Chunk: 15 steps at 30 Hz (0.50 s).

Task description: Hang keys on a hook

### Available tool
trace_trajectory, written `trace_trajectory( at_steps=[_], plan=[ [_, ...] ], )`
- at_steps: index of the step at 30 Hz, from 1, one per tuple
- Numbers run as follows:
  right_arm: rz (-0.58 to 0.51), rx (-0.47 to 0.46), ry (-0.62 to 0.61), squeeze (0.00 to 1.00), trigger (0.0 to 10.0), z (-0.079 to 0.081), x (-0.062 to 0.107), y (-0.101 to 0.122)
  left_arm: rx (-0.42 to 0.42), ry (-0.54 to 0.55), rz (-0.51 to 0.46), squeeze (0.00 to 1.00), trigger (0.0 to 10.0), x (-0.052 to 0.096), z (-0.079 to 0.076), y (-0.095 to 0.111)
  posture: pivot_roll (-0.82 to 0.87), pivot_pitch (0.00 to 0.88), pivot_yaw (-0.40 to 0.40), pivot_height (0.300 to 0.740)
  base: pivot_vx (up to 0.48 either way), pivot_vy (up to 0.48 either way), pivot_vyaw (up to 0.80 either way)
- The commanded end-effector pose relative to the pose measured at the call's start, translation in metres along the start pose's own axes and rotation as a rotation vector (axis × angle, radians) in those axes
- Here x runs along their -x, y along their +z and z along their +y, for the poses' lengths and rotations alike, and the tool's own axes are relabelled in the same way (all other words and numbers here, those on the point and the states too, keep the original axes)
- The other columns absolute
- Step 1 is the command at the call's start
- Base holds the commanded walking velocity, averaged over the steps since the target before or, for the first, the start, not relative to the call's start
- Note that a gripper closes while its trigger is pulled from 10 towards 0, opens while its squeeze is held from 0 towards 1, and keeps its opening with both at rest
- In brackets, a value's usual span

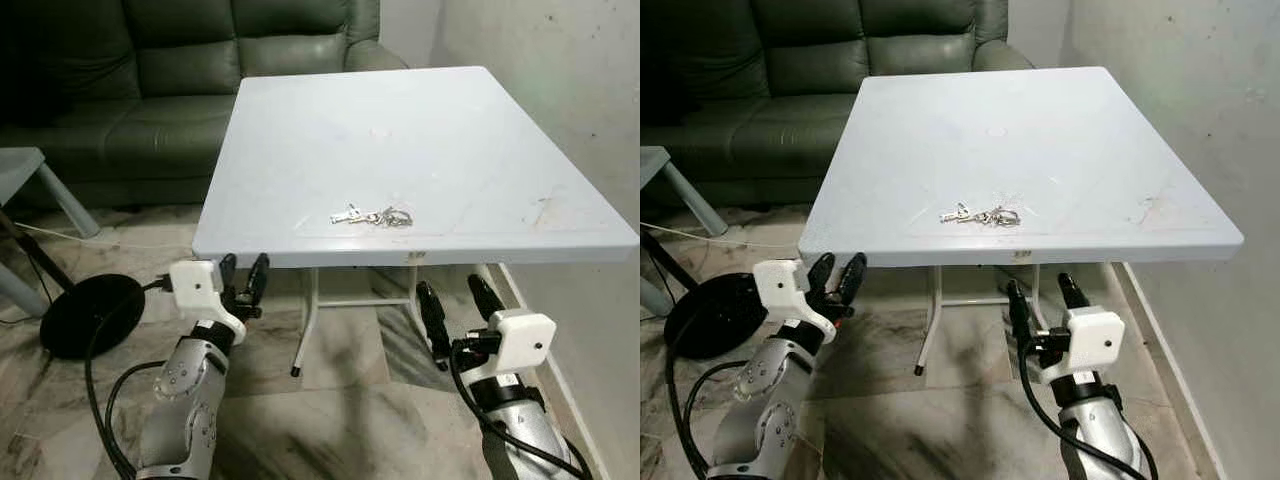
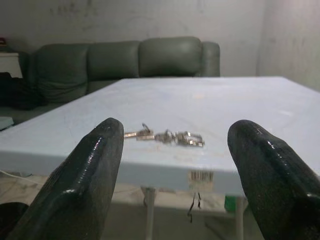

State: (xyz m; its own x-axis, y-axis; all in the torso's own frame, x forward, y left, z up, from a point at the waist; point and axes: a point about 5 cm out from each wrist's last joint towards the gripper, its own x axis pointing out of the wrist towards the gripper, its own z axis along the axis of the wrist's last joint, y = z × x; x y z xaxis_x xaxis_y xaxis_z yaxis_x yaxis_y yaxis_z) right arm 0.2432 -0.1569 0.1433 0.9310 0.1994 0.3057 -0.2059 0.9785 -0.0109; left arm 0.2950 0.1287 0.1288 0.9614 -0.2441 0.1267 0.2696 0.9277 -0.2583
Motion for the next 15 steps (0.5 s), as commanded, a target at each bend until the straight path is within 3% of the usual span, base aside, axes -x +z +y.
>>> trace_trajectory(
  at_steps=[1, 15],
  plan=[
    [0.004, 0.007, 0.000, 0.00, 10.0, -0.0034, -0.0022, 0.0019, 0.000, -0.020, 0.010, 0.00, 10.0, -0.0011, -0.0016, 0.0015, -0.02, 0.087, 0.048, 0.740, 0.000, 0.000, 0.00],
    [0.014, 0.010, 0.011, 0.00, 10.0, -0.0052, -0.0110, 0.0022, 0.003, -0.029, 0.014, 0.00, 10.0, -0.0050, -0.0029, 0.0032, 0.00, 0.097, 0.035, 0.740, 0.000, 0.000, 0.00]
  ],
)
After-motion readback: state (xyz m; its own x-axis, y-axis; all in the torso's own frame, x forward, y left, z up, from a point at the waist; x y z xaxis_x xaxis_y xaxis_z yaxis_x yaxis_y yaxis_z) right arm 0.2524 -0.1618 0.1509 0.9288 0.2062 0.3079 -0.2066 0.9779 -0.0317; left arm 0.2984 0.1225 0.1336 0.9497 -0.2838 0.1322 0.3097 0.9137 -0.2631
